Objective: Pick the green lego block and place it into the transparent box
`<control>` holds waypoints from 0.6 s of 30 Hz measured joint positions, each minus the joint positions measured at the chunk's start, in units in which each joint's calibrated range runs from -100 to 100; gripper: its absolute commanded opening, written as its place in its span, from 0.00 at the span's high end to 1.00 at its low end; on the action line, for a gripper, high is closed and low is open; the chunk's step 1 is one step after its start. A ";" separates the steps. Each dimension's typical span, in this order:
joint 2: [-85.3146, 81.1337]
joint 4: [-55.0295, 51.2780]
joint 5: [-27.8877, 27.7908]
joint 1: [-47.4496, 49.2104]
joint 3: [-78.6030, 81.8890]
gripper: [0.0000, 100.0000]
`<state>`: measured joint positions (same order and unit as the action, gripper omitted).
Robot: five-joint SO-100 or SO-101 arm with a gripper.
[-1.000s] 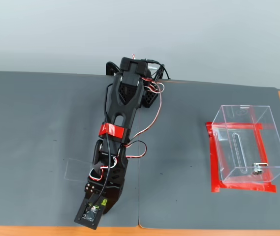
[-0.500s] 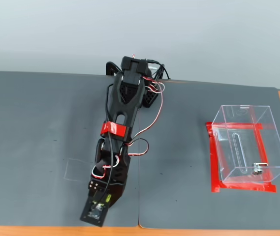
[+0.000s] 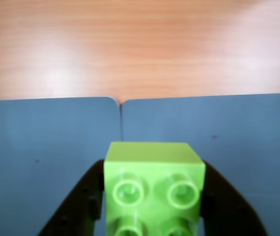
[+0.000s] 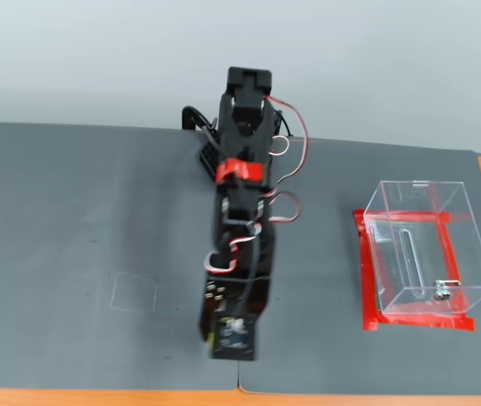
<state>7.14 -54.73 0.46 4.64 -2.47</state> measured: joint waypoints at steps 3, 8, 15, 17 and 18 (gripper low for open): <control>-2.72 -1.04 0.00 3.17 0.00 0.84; -6.20 -1.21 -0.15 8.25 0.00 0.84; -10.88 -1.21 -0.20 19.09 0.00 0.84; -11.47 -1.21 -0.34 21.89 0.00 0.84; -11.72 -1.21 -0.44 23.36 0.00 0.84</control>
<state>-4.59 -55.94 0.02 28.00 -2.47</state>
